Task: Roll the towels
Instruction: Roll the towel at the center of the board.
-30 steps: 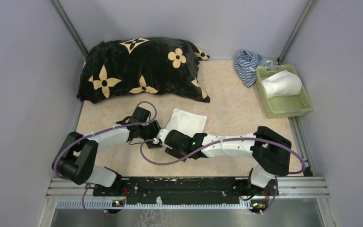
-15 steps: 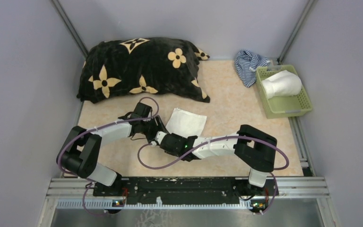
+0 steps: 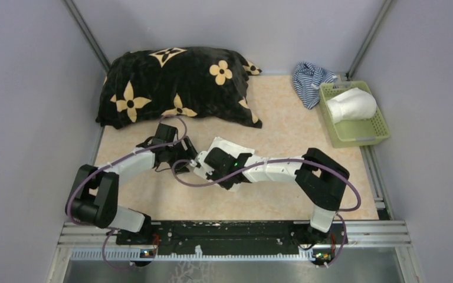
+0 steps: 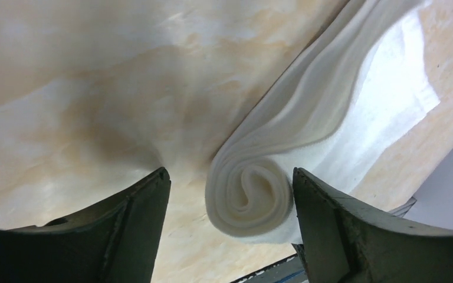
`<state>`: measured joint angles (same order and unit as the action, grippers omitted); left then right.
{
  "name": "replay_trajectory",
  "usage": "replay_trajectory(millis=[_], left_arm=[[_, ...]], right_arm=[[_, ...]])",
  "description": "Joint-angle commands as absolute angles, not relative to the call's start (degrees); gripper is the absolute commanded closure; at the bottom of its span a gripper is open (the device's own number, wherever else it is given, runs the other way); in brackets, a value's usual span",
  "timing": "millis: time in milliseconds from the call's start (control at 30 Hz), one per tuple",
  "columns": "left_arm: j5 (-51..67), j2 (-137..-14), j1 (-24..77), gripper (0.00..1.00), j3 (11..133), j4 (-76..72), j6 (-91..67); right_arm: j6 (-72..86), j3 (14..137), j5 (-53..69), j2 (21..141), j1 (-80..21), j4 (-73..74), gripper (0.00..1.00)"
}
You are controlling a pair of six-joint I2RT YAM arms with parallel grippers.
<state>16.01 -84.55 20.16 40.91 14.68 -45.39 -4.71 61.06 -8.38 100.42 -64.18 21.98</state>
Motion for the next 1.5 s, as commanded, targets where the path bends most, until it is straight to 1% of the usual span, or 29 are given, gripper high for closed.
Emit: replay_trajectory(millis=[0, 200, 367, 533, 767, 900, 1033, 1100, 1133, 1167, 1267, 1367, 1467], left_arm=[[10.36, -77.28, 17.75, 0.17, 38.72, 20.24, -44.06], [10.85, -68.73, 16.80, 0.15, 35.52, 24.33, -46.01], [11.89, -60.70, 16.61, 0.14, 30.83, 24.27, -49.09], [17.81, -58.40, 16.68, 0.14, 26.88, 20.35, -52.65], [22.35, -63.97, 16.76, 0.15, 23.20, 8.66, -56.22], [22.47, -68.72, 16.81, 0.21, 23.08, 5.09, -56.34], [21.32, -73.14, 16.81, 0.29, 22.70, 5.54, -57.84], [20.72, -73.95, 16.87, 0.32, 22.36, 6.02, -58.31], [20.18, -74.14, 16.89, 0.32, 22.25, 6.25, -58.39], [19.74, -74.17, 16.88, 0.33, 22.17, 6.68, -58.36], [18.33, -74.31, 16.87, 0.33, 22.43, 8.04, -58.24], [17.92, -75.02, 16.96, 0.33, 23.02, 8.72, -58.14], [17.86, -76.15, 16.96, 0.33, 23.87, 9.20, -57.95]], right_arm=[[3.54, 60.65, 21.92, 102.67, -60.81, 21.95, 1.00], [12.41, 60.71, 40.22, 106.41, -52.05, 14.80, 1.00], [17.24, 60.50, 50.15, 110.35, -46.25, 11.61, 1.00], [19.10, 61.91, 55.19, 114.99, -43.52, 13.34, 1.00], [21.45, 61.44, 55.68, 117.80, -41.81, 12.55, 0.99], [20.79, 62.40, 53.04, 117.27, -41.57, 14.13, 0.93], [17.98, 63.31, 46.27, 113.08, -41.61, 17.93, 0.79], [16.68, 63.21, 42.05, 109.26, -41.65, 19.35, 0.74], [15.99, 63.26, 39.83, 106.83, -41.69, 20.24, 0.69], [15.33, 63.28, 37.36, 104.94, -41.91, 21.25, 0.64], [12.81, 63.75, 28.08, 99.49, -43.39, 24.39, 0.56], [9.83, 64.75, 15.83, 95.39, -47.22, 26.83, 0.52], [6.53, 65.51, 5.15, 91.08, -53.77, 27.45, 0.49]])
